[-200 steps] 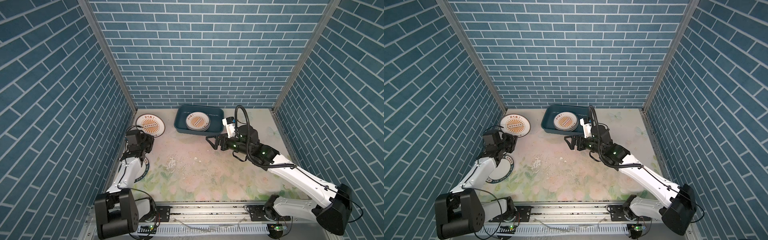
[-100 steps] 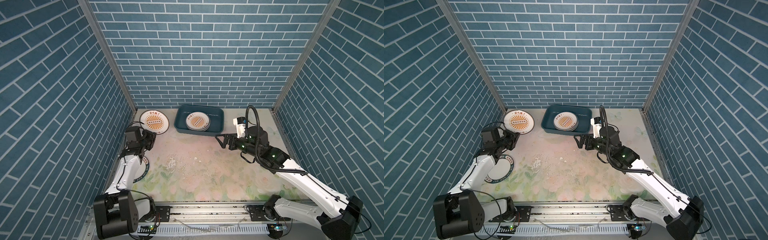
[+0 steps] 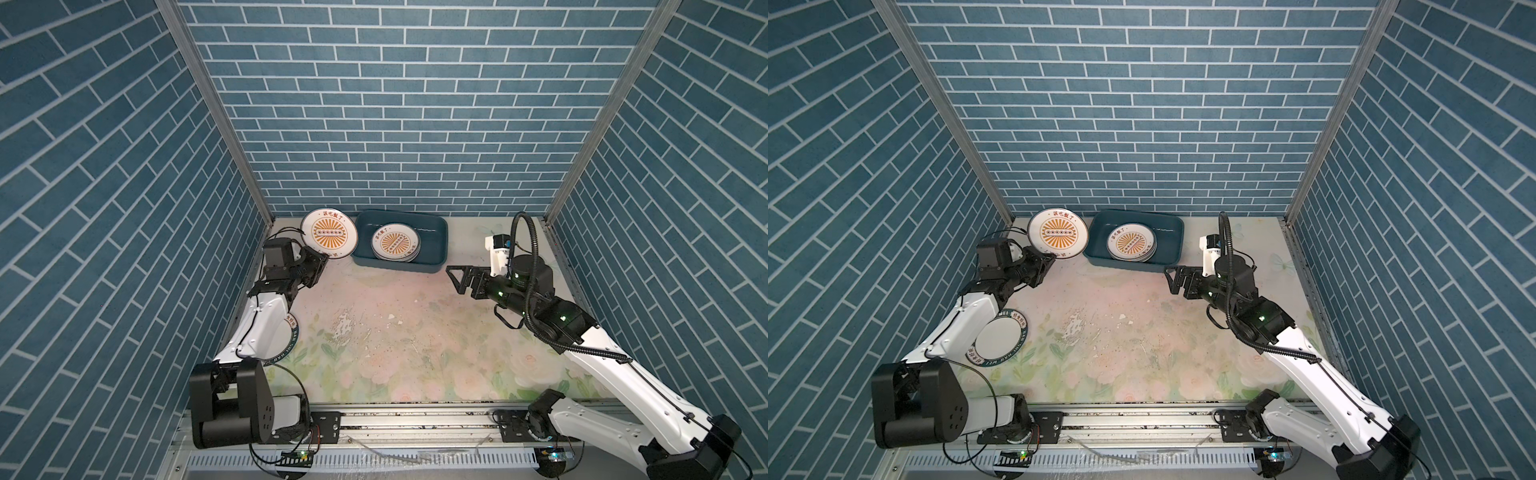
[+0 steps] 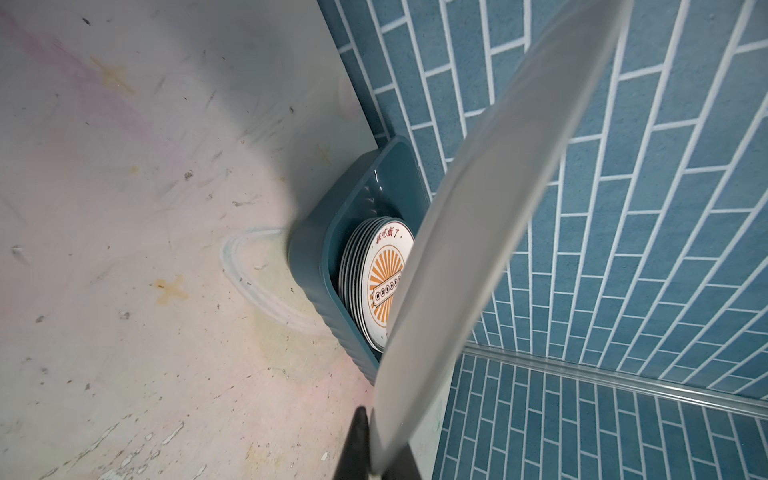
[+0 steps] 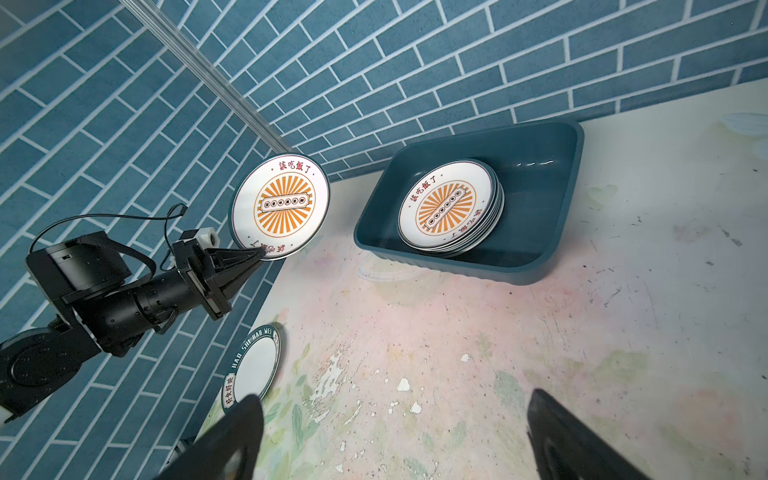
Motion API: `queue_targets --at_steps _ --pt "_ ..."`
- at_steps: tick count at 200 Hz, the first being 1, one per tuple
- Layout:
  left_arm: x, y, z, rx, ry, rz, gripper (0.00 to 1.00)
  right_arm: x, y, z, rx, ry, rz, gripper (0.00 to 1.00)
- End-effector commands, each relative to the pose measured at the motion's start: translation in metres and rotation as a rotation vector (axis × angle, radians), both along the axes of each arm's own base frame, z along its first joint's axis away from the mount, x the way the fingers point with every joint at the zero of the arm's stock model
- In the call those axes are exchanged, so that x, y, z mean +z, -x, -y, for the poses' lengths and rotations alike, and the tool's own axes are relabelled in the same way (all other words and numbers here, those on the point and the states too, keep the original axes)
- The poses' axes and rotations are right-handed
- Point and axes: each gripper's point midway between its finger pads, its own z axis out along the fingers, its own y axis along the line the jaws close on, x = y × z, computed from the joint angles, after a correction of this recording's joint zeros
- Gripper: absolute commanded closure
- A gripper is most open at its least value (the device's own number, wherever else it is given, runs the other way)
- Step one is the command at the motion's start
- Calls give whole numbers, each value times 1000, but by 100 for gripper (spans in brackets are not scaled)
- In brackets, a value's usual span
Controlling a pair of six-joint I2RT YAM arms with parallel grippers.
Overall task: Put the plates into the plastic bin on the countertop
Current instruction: 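Carry the plate toward the bin with the left gripper while the right waits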
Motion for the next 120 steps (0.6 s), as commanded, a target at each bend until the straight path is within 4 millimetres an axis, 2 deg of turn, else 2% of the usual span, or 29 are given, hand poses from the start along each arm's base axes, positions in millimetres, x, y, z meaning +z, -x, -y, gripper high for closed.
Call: queue_targets --at_steps 1,120 --pt "27 -11 14 -63 -7 87 94 -7 1 9 -21 33 4 2" --pt "22 -40 75 -232 22 69 94 -13 4 27 -58 67 -11 1"
